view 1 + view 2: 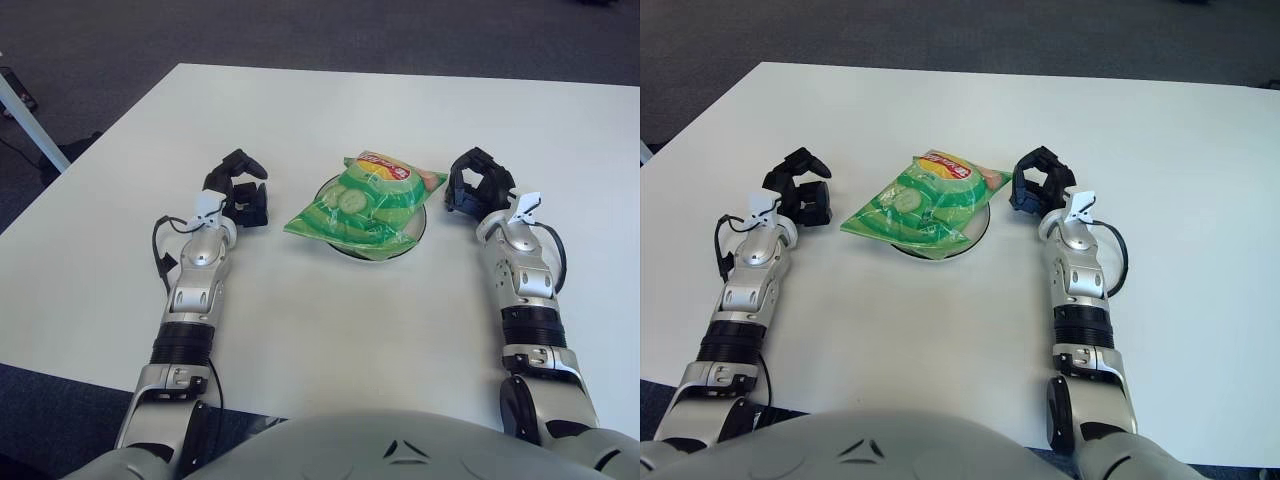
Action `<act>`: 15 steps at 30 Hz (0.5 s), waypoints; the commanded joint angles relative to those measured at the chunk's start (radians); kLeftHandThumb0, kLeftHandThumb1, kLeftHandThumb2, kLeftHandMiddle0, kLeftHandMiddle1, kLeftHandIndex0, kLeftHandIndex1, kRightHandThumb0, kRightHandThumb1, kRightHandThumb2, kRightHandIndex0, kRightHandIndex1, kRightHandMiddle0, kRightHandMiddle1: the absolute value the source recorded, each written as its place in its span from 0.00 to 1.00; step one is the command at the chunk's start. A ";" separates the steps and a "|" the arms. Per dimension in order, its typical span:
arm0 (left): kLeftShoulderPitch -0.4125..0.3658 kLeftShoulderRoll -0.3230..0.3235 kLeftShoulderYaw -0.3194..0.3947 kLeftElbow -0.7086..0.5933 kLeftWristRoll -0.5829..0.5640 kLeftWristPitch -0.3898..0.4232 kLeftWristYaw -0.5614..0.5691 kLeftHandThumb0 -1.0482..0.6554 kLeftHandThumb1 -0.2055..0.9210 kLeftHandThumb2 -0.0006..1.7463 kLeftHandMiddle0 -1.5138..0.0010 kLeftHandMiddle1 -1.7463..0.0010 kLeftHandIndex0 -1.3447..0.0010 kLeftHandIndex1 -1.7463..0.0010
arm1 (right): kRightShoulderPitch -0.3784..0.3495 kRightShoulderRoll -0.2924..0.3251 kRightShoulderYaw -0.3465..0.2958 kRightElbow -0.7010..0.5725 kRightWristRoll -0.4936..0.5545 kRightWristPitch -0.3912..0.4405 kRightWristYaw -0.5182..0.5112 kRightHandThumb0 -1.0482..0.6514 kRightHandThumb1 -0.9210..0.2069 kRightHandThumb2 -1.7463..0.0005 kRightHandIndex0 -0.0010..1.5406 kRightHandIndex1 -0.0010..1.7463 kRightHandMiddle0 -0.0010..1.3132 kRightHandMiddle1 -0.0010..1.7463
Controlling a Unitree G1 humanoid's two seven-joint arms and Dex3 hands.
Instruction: Put the snack into the plate.
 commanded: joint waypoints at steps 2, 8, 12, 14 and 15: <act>0.093 -0.061 -0.019 0.043 0.006 0.013 0.010 0.32 0.42 0.79 0.18 0.00 0.52 0.00 | 0.044 0.021 -0.019 0.059 -0.012 0.013 -0.049 0.35 0.43 0.33 0.81 1.00 0.40 1.00; 0.094 -0.060 -0.022 0.038 0.010 0.019 0.009 0.32 0.42 0.79 0.18 0.00 0.51 0.00 | 0.040 0.025 -0.020 0.070 -0.016 -0.005 -0.079 0.35 0.43 0.33 0.81 1.00 0.40 1.00; 0.094 -0.058 -0.024 0.036 0.013 0.025 0.010 0.32 0.41 0.79 0.17 0.00 0.51 0.00 | 0.037 0.028 -0.023 0.076 -0.017 -0.010 -0.098 0.35 0.44 0.32 0.82 1.00 0.41 1.00; 0.093 -0.057 -0.025 0.036 0.014 0.027 0.010 0.32 0.41 0.79 0.17 0.00 0.51 0.00 | 0.036 0.029 -0.023 0.079 -0.019 -0.014 -0.108 0.35 0.45 0.31 0.82 1.00 0.41 1.00; 0.093 -0.057 -0.025 0.035 0.014 0.028 0.008 0.32 0.41 0.80 0.17 0.00 0.51 0.00 | 0.035 0.029 -0.023 0.080 -0.018 -0.014 -0.111 0.35 0.45 0.31 0.82 1.00 0.41 1.00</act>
